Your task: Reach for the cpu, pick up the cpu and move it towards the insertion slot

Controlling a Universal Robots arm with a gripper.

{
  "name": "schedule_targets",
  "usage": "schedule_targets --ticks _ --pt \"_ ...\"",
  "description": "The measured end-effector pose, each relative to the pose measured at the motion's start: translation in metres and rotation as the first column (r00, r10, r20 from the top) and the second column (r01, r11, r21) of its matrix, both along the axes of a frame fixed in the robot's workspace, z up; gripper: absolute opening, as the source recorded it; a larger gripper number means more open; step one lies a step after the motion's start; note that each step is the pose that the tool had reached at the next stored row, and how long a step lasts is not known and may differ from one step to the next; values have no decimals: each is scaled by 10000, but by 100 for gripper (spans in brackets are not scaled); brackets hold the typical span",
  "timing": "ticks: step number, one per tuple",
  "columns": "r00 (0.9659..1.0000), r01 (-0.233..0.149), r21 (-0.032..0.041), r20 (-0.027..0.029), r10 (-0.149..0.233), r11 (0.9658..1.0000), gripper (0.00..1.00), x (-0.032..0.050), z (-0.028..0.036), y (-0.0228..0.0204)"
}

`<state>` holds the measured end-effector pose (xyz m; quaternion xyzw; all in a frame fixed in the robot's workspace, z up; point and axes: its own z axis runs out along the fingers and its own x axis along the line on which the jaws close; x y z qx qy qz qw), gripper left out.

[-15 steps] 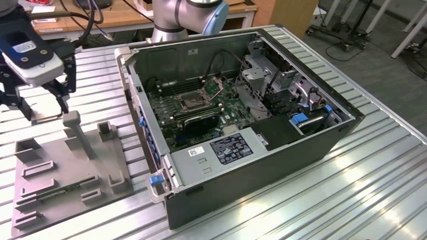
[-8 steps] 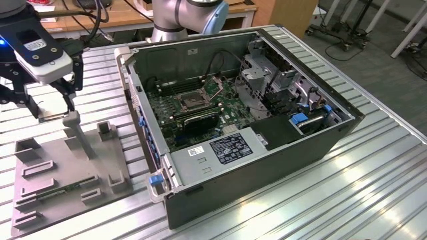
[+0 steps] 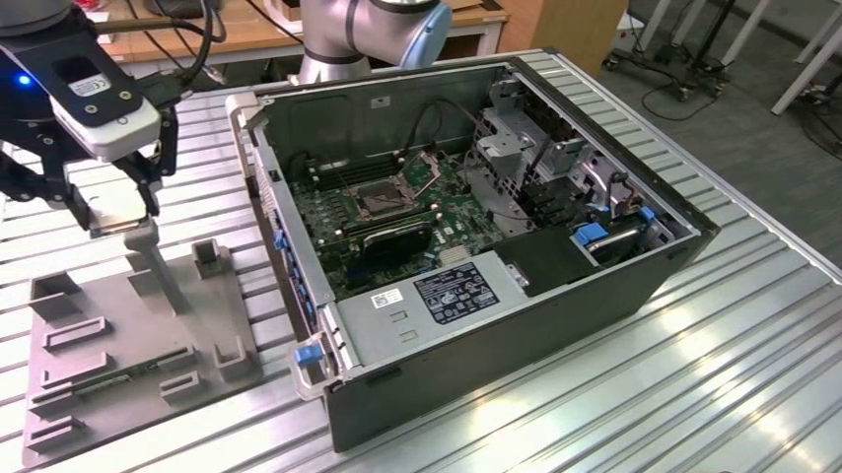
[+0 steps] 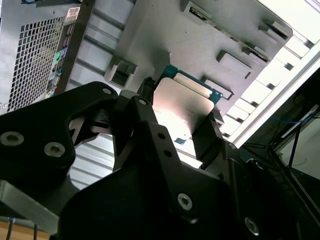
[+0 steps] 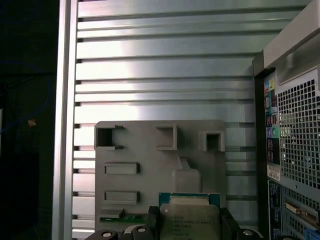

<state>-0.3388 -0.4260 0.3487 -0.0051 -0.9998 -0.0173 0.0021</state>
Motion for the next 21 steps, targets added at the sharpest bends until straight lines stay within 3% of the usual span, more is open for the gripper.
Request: schedule_targets --ticks 5,12,21 --pt "10000 1 1 2 -1 10000 55 22 30 3" --pt "10000 -1 1 18 1 10000 55 42 128 12" --pt "10000 2 1 18 -2 10000 55 108 133 21"
